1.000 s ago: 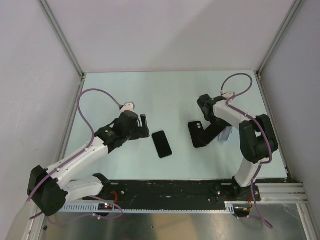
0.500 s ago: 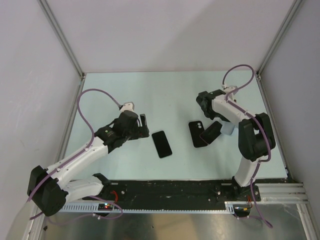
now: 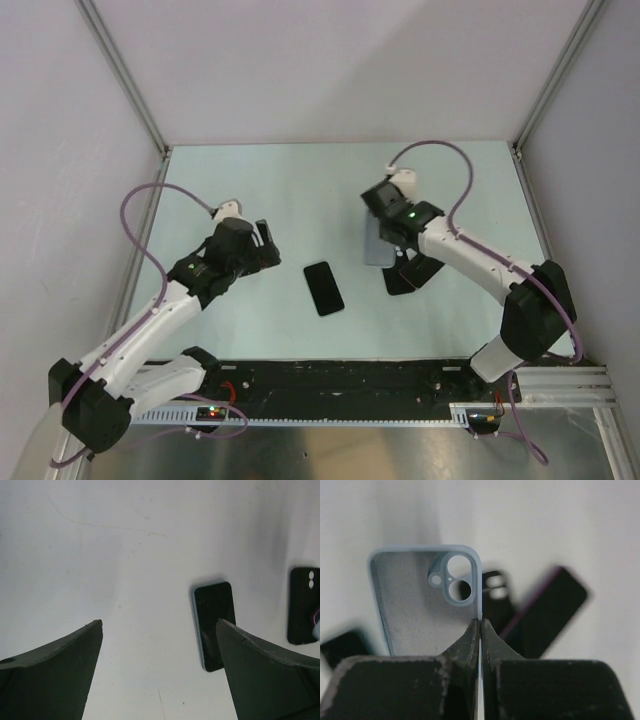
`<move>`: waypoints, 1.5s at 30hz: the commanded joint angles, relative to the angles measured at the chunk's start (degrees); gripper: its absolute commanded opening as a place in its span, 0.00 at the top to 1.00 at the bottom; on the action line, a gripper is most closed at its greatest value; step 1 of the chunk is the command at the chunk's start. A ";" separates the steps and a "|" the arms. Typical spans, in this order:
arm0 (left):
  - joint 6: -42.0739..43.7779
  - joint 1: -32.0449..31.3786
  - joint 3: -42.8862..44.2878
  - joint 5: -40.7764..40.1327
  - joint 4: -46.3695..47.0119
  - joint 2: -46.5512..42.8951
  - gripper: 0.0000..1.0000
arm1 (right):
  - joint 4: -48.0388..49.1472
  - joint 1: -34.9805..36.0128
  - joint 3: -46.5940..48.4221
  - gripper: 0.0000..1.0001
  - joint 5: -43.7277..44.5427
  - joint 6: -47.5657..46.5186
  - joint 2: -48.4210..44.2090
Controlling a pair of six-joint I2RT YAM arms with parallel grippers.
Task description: Put the phone into the phone case
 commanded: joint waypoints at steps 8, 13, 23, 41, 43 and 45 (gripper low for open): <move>-2.97 8.87 -3.74 -2.21 -4.39 -7.68 0.02 | 20.64 16.45 5.88 1.00 -27.43 -0.66 12.34; -4.10 10.58 -5.40 -1.24 -4.47 -7.86 0.02 | 20.45 19.88 11.85 1.00 -28.78 0.06 20.31; -3.96 11.59 -5.90 -0.94 -4.60 -8.24 0.02 | 15.61 22.77 23.44 0.98 -27.90 2.63 32.73; -4.81 11.86 -6.86 -0.05 -4.47 -7.59 0.02 | 18.70 20.19 8.97 0.29 -25.46 2.91 20.47; -5.05 11.82 -6.99 0.02 -4.36 -7.02 0.02 | 19.27 19.81 5.25 0.23 -23.72 2.54 17.78; -5.31 11.81 -7.03 0.12 -4.22 -6.52 0.02 | 19.45 20.04 2.67 0.18 -22.21 1.90 15.99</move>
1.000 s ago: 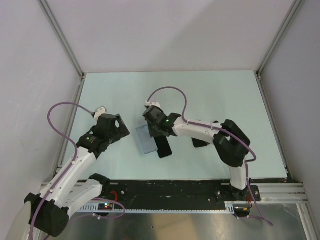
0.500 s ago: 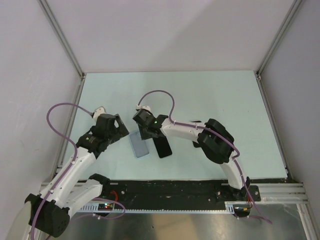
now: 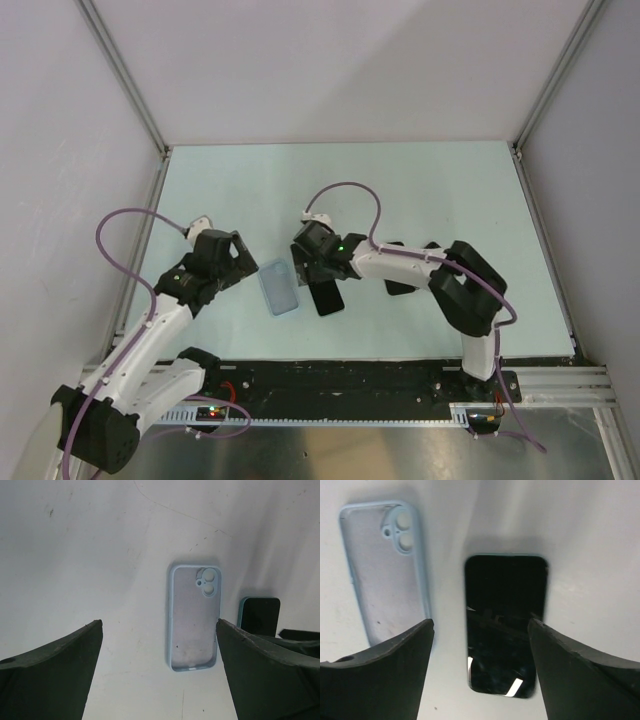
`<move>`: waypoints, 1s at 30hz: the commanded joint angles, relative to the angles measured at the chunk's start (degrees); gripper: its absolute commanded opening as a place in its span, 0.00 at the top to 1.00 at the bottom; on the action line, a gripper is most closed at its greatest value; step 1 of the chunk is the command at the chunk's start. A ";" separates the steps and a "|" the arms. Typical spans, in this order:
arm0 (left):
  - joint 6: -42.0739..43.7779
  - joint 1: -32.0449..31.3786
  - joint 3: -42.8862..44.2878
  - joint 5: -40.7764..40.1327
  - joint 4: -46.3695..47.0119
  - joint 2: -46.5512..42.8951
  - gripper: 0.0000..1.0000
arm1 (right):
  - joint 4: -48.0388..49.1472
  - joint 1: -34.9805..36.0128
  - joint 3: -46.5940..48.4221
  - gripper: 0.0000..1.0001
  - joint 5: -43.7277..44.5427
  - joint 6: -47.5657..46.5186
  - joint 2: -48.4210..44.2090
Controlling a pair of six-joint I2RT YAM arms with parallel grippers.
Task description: Put the phone into the phone case
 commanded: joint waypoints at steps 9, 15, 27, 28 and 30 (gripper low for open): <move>-2.19 0.54 -0.90 1.79 2.49 2.69 0.02 | 2.54 1.76 -6.34 0.01 5.15 -2.76 -5.44; -2.59 0.54 -1.68 2.63 3.69 4.05 0.02 | 2.72 2.30 -7.34 0.00 5.75 -3.95 -4.48; -4.78 0.53 -4.91 4.99 7.46 6.95 0.02 | 3.74 3.05 -9.38 0.00 5.07 -4.52 -3.30; -4.85 0.54 -5.11 4.86 7.71 7.12 0.02 | 3.76 3.22 -9.40 0.01 4.87 -4.46 -3.05; -4.97 0.56 -5.62 4.79 8.21 7.33 0.02 | 3.86 3.37 -9.65 0.01 4.73 -4.31 -2.76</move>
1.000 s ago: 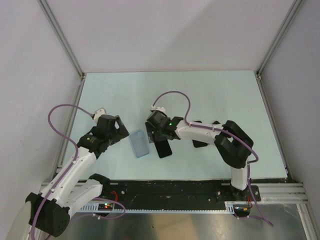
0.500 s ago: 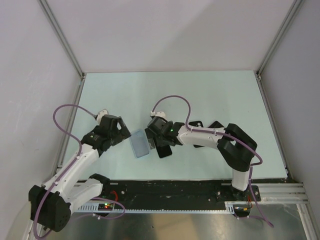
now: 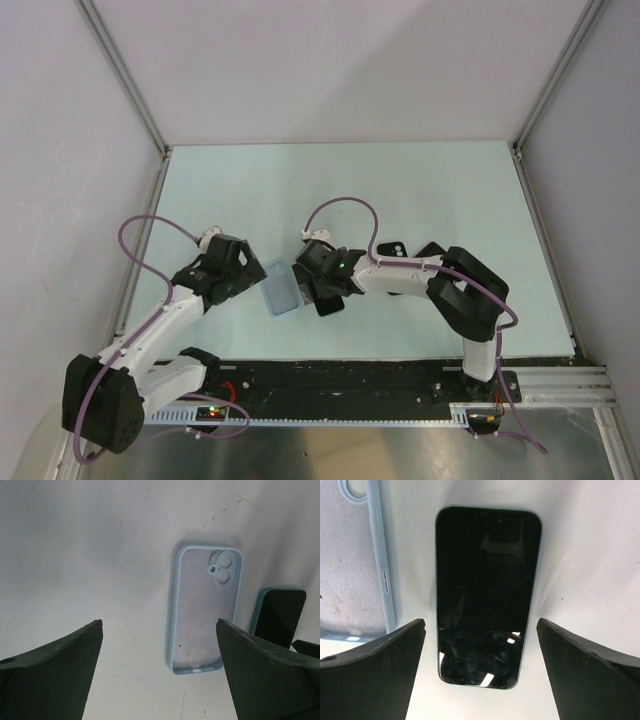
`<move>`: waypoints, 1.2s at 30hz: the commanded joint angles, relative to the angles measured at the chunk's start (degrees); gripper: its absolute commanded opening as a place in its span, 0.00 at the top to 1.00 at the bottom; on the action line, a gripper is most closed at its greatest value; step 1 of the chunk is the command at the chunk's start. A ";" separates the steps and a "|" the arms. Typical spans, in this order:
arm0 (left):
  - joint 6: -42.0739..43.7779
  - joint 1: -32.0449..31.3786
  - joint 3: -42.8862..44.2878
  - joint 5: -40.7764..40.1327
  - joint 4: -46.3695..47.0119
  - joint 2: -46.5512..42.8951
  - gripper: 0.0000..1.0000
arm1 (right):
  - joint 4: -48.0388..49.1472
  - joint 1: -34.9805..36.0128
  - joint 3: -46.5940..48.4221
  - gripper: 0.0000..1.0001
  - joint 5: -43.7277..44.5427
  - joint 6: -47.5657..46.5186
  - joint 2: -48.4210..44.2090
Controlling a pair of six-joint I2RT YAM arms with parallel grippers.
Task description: Put the phone into the phone case
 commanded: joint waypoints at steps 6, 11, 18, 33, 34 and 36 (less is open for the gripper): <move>-1.38 0.34 -2.14 0.48 4.41 2.06 0.02 | 3.33 0.82 -2.28 0.04 -0.99 -0.11 0.92; -1.57 -0.52 -2.96 0.07 5.86 3.82 0.06 | 3.27 0.97 -2.64 0.21 -1.13 0.15 1.39; -2.06 -3.97 -3.07 -0.80 7.53 7.01 0.14 | 3.58 -0.46 -3.62 0.48 -2.34 0.41 0.70; -3.10 -9.61 -0.51 -1.00 11.47 17.00 0.38 | 7.29 -5.76 -8.44 0.57 -9.75 0.28 -4.34; -3.12 -9.98 -0.20 -0.94 11.62 17.48 0.41 | 7.59 -5.99 -8.72 0.57 -10.30 0.40 -4.62; -3.40 -10.72 0.45 -0.84 11.82 18.32 0.47 | 8.06 -6.56 -9.08 0.57 -11.22 0.66 -5.02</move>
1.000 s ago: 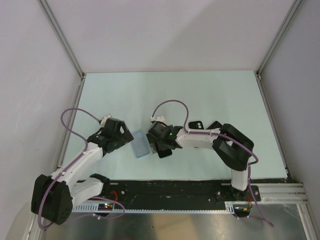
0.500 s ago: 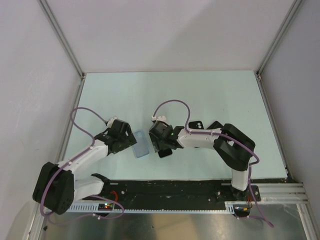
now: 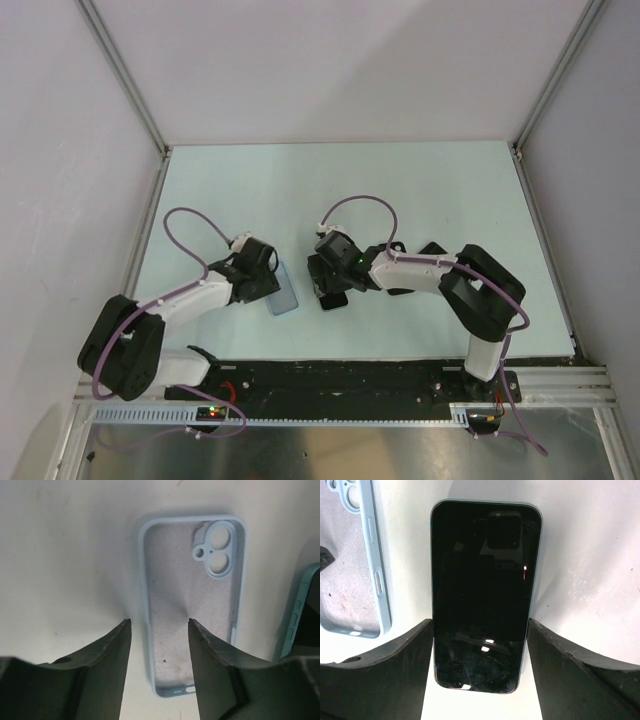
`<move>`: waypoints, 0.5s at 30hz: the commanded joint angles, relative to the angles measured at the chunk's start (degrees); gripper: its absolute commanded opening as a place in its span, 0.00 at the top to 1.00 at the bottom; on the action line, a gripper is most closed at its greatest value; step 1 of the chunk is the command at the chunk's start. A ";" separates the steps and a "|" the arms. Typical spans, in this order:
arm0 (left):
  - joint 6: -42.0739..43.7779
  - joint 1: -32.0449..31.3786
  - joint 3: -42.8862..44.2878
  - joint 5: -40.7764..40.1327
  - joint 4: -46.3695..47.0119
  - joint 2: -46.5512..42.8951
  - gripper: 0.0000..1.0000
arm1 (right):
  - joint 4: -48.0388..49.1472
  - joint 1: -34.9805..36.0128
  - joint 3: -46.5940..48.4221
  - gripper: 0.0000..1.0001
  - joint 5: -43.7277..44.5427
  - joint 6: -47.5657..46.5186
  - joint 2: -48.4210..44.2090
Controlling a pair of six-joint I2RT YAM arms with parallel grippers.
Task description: Put the phone into the phone case
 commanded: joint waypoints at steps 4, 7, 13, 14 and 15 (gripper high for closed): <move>-2.47 -3.46 2.98 0.20 1.42 3.67 0.59 | 0.14 -1.78 -2.18 0.57 -3.33 1.18 -2.41; -3.46 -4.72 3.83 0.90 1.57 4.74 0.64 | 0.13 -2.33 -2.18 0.57 -3.43 1.07 -3.11; -4.18 -7.36 5.66 1.88 1.71 5.68 0.71 | -0.13 -3.15 -2.24 0.57 -3.42 1.00 -4.12; -4.06 -7.77 5.99 2.04 1.76 5.85 0.72 | -0.21 -3.22 -2.24 0.57 -3.30 0.92 -4.22; -3.82 -8.11 6.42 2.12 1.74 6.16 0.73 | -0.29 -3.30 -2.20 0.57 -3.15 0.88 -4.44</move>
